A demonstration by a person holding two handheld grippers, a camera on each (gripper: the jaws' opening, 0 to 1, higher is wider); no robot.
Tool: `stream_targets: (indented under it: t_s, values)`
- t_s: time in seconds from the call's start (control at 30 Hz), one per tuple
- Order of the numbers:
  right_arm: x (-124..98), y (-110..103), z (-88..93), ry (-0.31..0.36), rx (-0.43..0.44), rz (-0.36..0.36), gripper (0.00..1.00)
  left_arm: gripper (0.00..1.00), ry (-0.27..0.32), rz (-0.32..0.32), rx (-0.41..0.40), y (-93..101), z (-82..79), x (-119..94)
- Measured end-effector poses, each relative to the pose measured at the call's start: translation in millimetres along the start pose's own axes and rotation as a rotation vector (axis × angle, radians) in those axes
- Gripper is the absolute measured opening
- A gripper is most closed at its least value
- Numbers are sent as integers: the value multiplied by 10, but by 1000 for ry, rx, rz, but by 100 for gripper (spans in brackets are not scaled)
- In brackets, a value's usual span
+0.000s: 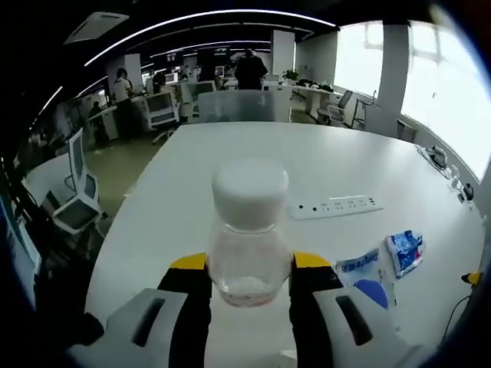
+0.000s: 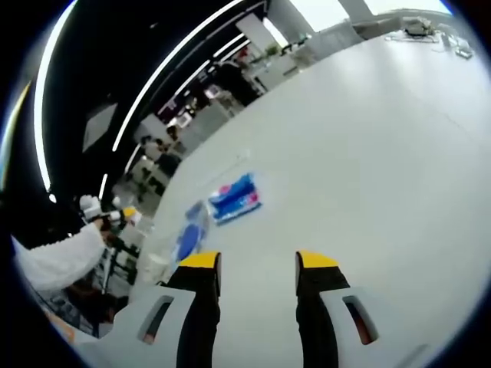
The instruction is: Arrange the tabletop items into an orderly group along one side of the table until the central work area is clear of visible clutter.
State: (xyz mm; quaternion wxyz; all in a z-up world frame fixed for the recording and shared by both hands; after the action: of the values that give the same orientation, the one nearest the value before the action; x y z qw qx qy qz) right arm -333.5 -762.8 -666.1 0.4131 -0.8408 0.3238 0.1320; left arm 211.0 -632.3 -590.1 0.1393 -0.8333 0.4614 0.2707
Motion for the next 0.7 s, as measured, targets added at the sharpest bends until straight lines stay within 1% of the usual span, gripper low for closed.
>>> stream_targets:
  t_s: [0.13, 0.2, 0.23, 0.3, 0.47, 0.6, 0.7]
  values:
    - [5, -23, -5, 0, -2, 0, 37, 38, -8, -1, 38, -68, -3, 40]
    - [15, -38, -24, 2, -7, 0, 37, 38, -10, 1, 32, -86, 10, 67]
    - [19, -37, -31, 3, -8, 1, 37, 38, -10, 9, 16, -82, 25, 94]
    - [30, -47, -42, 4, -8, 5, 37, 38, -13, 13, 9, -55, 67, 129]
    - [35, -74, -25, -5, -11, 8, 37, 38, -23, 19, 6, -20, 178, 244]
    - [26, -65, 15, -22, -16, 18, 37, 38, -38, 22, 7, -33, 260, 328]
    - [26, -47, 30, -30, -9, 28, 37, 38, -40, 24, 7, -43, 304, 347]
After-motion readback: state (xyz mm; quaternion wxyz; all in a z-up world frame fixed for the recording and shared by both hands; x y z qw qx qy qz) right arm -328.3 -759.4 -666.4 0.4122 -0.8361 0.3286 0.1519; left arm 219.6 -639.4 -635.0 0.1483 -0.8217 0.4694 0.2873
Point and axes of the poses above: the point that each gripper's makers call its tool centre point, and the gripper's own axes: x roughly forward along the fingers, y roughly to its right, z roughly out of its underside, the point moved 4 cm from there along -x, roughly backward along the fingers, and after that the axes turned 3 degrees about y, right-handed, at the moved point
